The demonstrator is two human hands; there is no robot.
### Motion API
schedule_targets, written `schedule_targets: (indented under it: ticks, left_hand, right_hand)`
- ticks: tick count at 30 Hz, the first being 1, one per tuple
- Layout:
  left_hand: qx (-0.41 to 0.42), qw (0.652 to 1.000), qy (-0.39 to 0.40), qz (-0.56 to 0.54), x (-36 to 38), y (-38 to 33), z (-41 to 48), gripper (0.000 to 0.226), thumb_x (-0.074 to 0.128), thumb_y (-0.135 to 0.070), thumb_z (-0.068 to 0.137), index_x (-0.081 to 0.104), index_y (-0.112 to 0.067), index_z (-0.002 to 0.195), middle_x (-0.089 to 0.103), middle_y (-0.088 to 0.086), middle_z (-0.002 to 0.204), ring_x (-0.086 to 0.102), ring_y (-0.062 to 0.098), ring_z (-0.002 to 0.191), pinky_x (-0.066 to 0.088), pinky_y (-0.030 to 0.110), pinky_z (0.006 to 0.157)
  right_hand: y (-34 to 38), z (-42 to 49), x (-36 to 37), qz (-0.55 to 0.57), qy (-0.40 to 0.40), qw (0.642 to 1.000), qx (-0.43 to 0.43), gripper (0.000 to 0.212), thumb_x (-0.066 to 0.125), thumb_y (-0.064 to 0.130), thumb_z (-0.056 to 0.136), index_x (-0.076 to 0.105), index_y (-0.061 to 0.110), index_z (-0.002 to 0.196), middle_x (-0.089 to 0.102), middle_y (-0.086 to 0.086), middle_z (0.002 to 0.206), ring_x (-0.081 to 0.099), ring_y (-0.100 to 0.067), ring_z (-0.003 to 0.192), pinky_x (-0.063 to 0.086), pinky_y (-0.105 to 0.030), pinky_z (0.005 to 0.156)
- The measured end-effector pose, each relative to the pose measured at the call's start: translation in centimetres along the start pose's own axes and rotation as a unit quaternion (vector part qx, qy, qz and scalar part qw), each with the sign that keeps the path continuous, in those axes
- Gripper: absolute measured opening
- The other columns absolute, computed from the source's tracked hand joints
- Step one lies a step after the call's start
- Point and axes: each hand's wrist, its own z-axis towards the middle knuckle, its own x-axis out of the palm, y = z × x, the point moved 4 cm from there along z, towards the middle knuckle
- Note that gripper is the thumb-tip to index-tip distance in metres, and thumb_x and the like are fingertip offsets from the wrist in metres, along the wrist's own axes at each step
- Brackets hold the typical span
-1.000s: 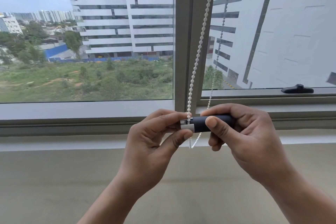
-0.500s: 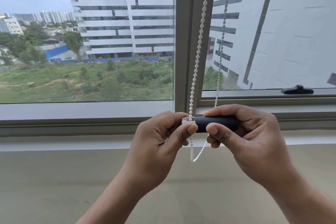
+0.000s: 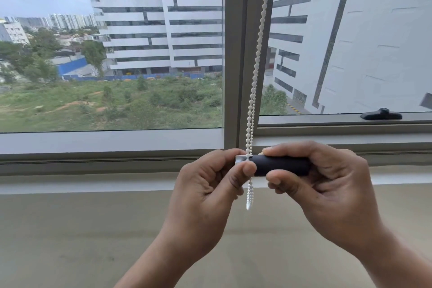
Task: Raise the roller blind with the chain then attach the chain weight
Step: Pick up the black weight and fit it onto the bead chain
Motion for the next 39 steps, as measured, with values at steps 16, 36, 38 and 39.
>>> schedule_targets:
  ticks: [16,36,38,39]
  left_hand:
    - [0.061,0.998,0.013,0.027,-0.2,0.3,0.0,0.022,0.067,-0.027,0.085,0.073,-0.018,0.104,0.065,0.002,0.089,0.061,0.019,0.08,0.046,0.02,0.075]
    - [-0.031,0.999,-0.008,0.044,0.3,0.8,0.6,0.016,0.062,-0.038,0.089,0.076,-0.032,0.094,0.073,0.012,0.079,0.061,0.037,0.075,0.052,0.047,0.063]
    - [-0.031,0.998,-0.012,0.046,0.2,0.8,0.6,0.017,0.061,-0.038,0.089,0.077,-0.033,0.091,0.07,0.02,0.079,0.057,0.039,0.069,0.049,0.048,0.06]
    - [-0.034,0.998,-0.017,0.044,0.2,0.8,0.5,0.017,0.061,-0.037,0.089,0.077,-0.032,0.091,0.07,0.019,0.078,0.058,0.037,0.068,0.048,0.044,0.057]
  right_hand:
    - [-1.1,-0.4,0.4,0.076,-0.044,0.994,0.07,0.018,0.074,0.021,0.073,0.074,0.011,0.087,0.069,-0.009,0.06,0.059,-0.017,0.043,0.05,-0.023,0.047]
    - [0.2,-0.3,-0.2,-0.159,-0.02,0.987,0.027,0.015,0.076,0.026,0.075,0.074,0.026,0.09,0.075,0.012,0.084,0.071,-0.011,0.067,0.057,-0.027,0.055]
    - [0.2,-0.4,-0.1,-0.173,-0.019,0.985,0.01,0.018,0.076,0.026,0.075,0.074,0.022,0.092,0.074,0.014,0.089,0.071,-0.01,0.07,0.058,-0.028,0.055]
    - [0.2,-0.4,-0.1,-0.175,-0.021,0.984,0.01,0.018,0.076,0.026,0.075,0.074,0.022,0.092,0.074,0.013,0.088,0.071,-0.011,0.07,0.058,-0.031,0.056]
